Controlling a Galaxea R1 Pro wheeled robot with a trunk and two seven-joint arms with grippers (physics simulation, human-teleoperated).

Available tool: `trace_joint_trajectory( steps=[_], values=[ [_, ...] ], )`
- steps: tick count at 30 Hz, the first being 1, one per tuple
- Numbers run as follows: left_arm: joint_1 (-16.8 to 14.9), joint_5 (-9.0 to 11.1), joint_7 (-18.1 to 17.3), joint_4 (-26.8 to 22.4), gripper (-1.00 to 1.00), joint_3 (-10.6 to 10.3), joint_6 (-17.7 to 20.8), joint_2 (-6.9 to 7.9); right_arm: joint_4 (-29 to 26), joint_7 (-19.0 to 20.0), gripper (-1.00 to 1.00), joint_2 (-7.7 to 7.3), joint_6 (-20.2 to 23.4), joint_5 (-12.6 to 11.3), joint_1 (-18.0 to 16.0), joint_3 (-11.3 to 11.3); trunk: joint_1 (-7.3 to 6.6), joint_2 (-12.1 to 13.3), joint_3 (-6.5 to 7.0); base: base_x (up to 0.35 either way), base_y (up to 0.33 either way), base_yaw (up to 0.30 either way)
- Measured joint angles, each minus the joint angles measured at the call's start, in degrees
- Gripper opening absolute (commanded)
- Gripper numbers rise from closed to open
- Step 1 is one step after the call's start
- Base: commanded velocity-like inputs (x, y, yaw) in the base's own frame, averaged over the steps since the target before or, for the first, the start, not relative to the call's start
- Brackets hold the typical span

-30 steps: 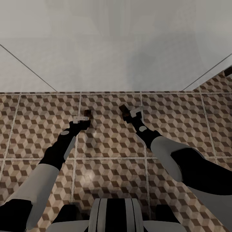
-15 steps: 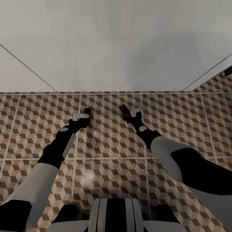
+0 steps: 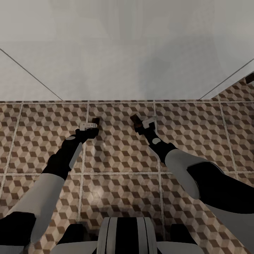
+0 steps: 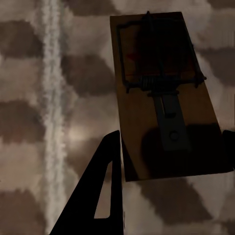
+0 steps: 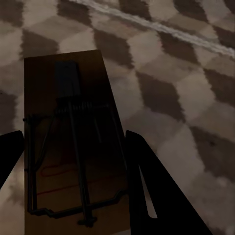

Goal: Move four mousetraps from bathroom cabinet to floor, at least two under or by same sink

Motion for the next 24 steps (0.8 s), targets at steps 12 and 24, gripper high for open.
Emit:
trace_joint_trajectory(
  steps=[12, 24],
  values=[
    [-6.9, 0.9, 3.3, 11.8, -1.00, 0.1, 0.1, -0.15, 0.0, 0.0, -1.00, 0.00, 0.0, 0.0, 0.0, 0.0, -0.01, 0.0, 0.00, 0.000, 0.000, 0.000],
    [-9.1, 0.4, 4.0, 14.2, -1.00, 0.2, -0.1, -0.16, 0.0, 0.0, -1.00, 0.00, 0.0, 0.0, 0.0, 0.0, -0.01, 0.0, 0.00, 0.000, 0.000, 0.000]
  ],
)
